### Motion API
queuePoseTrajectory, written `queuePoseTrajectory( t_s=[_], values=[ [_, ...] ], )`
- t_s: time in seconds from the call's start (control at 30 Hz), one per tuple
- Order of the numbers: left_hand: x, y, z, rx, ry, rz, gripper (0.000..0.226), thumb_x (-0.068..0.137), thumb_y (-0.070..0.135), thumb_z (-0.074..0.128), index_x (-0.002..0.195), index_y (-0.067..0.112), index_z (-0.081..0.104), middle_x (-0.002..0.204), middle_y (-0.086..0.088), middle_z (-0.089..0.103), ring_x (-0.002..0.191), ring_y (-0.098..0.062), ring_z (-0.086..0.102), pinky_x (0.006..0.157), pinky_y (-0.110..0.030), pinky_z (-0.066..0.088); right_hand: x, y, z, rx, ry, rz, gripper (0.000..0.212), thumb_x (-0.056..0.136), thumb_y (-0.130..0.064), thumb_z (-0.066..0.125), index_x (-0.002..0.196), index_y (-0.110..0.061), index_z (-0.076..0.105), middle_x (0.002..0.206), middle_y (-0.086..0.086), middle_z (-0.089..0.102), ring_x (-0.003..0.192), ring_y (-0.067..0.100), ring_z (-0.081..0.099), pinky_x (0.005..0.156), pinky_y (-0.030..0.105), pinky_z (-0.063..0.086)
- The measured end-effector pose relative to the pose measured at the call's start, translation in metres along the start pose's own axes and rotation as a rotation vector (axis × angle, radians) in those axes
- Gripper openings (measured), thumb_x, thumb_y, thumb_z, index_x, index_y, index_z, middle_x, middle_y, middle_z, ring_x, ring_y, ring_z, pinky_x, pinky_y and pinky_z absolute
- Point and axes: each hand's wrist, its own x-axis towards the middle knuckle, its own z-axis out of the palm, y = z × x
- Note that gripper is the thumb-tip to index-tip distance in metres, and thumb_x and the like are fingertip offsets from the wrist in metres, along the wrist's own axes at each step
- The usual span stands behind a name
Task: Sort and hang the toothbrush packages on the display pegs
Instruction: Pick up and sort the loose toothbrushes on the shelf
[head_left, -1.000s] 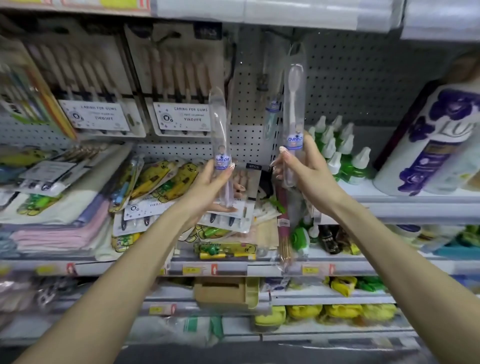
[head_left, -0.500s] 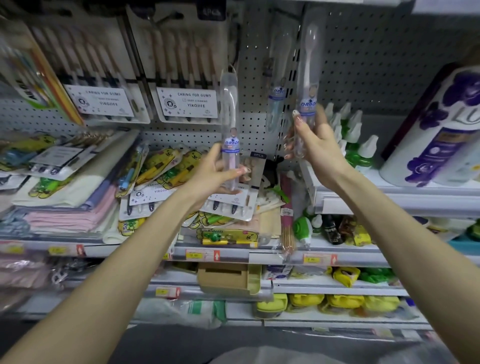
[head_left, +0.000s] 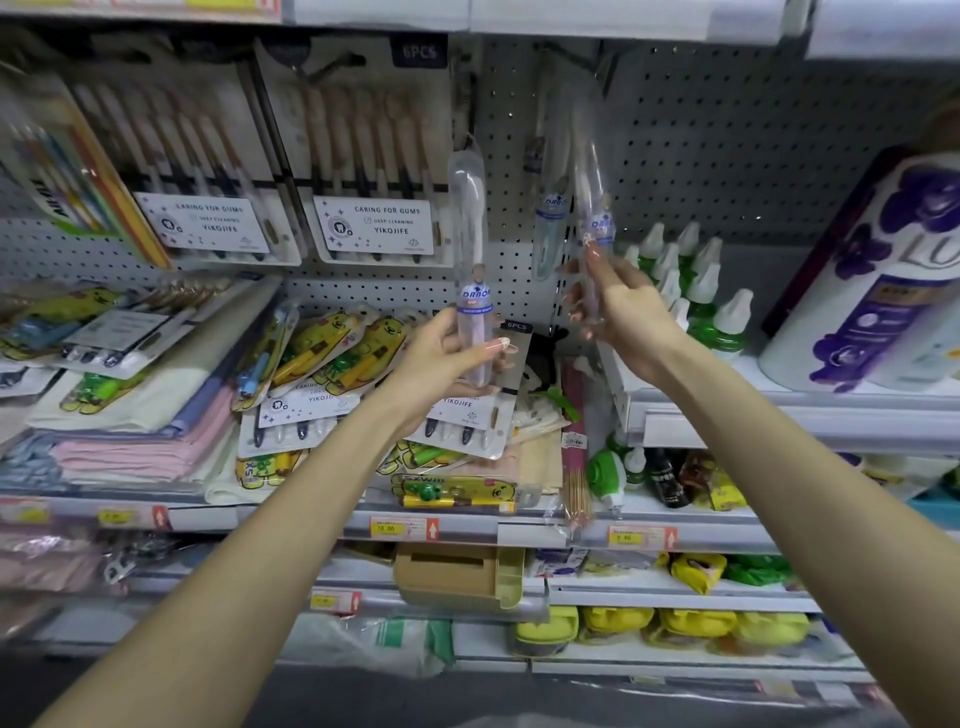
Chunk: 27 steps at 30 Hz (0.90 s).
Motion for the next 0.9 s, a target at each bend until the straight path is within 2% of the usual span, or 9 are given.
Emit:
queuePoseTrajectory(
  t_s=[0.13,0.23,0.33,0.43,0.47,0.57,0.63,0.73,0.9],
  values=[
    [-0.002,0.000,-0.004,0.018,-0.018,-0.042,0.024,0.089,0.014,0.063,0.111,0.019,0.056,0.100,0.005,0.073,0.090,-0.011,0.071,0.072,-0.044,0.060,0.017,-0.003,0.006,-0.172,0.088,0.064,0.048,0.094,-0.055,0.048,0.100,-0.010,0.062,0.070,0.001,0.060,0.055,0.011,0.054,0.045,0.019,0.040],
    [-0.003,-0.001,-0.006,-0.006,-0.034,-0.064,0.027,0.089,0.011,0.063,0.112,0.021,0.056,0.108,-0.003,0.071,0.093,-0.014,0.071,0.072,-0.045,0.060,0.029,-0.010,0.011,-0.216,0.029,0.137,0.048,0.093,-0.058,0.047,0.098,-0.011,0.060,0.076,0.003,0.065,0.059,0.011,0.059,0.052,0.022,0.046],
    [-0.003,-0.004,-0.008,0.004,-0.037,-0.094,0.030,0.086,0.007,0.066,0.112,0.019,0.056,0.107,-0.005,0.071,0.095,-0.017,0.071,0.073,-0.041,0.060,0.034,-0.013,0.013,-0.177,-0.041,0.185,0.058,0.093,-0.058,0.046,0.117,-0.006,0.058,0.089,0.008,0.069,0.077,0.017,0.067,0.069,0.032,0.058],
    [-0.003,-0.006,-0.009,0.043,-0.054,-0.120,0.027,0.085,0.002,0.065,0.109,0.013,0.058,0.101,-0.003,0.074,0.093,-0.018,0.071,0.072,-0.035,0.060,0.028,-0.005,0.014,-0.221,-0.060,0.195,0.071,0.090,-0.064,0.044,0.132,-0.007,0.049,0.109,0.014,0.070,0.094,0.024,0.071,0.090,0.047,0.055],
    [-0.004,-0.007,-0.008,0.048,-0.062,-0.124,0.026,0.085,0.001,0.064,0.108,0.012,0.059,0.100,-0.003,0.074,0.093,-0.018,0.071,0.071,-0.033,0.060,0.024,-0.003,0.014,-0.256,-0.080,0.208,0.081,0.086,-0.071,0.043,0.136,-0.007,0.045,0.115,0.015,0.068,0.100,0.027,0.069,0.094,0.049,0.053],
    [-0.004,-0.009,-0.005,0.034,-0.062,-0.136,0.021,0.083,0.000,0.066,0.101,0.010,0.061,0.098,-0.004,0.074,0.092,-0.017,0.072,0.073,-0.033,0.060,0.027,0.014,0.008,-0.333,-0.125,0.252,0.126,0.053,-0.097,0.041,0.144,-0.010,0.037,0.136,0.018,0.056,0.121,0.034,0.056,0.105,0.054,0.041],
    [-0.004,-0.010,-0.003,0.027,-0.054,-0.142,0.023,0.081,-0.001,0.068,0.102,0.008,0.062,0.099,-0.007,0.074,0.093,-0.019,0.072,0.075,-0.034,0.060,0.020,0.014,0.011,-0.345,-0.133,0.266,0.107,0.070,-0.088,0.039,0.141,-0.008,0.041,0.137,0.017,0.055,0.115,0.031,0.060,0.104,0.050,0.045],
    [-0.003,-0.013,0.000,-0.002,-0.065,-0.145,0.024,0.082,-0.005,0.066,0.105,0.001,0.063,0.102,-0.012,0.073,0.095,-0.022,0.071,0.076,-0.033,0.060,0.007,0.008,0.015,-0.400,-0.208,0.209,0.068,0.091,-0.066,0.039,0.126,-0.011,0.058,0.119,0.005,0.066,0.105,0.018,0.064,0.101,0.041,0.048],
    [-0.003,-0.014,0.011,-0.074,-0.077,-0.143,0.030,0.080,-0.005,0.069,0.109,0.001,0.063,0.102,-0.012,0.073,0.094,-0.025,0.071,0.075,-0.029,0.059,-0.014,0.008,0.013,-0.351,-0.391,0.086,0.054,0.092,-0.051,0.051,0.129,-0.012,0.059,0.131,0.000,0.060,0.120,0.009,0.055,0.103,0.026,0.044]
  ],
)
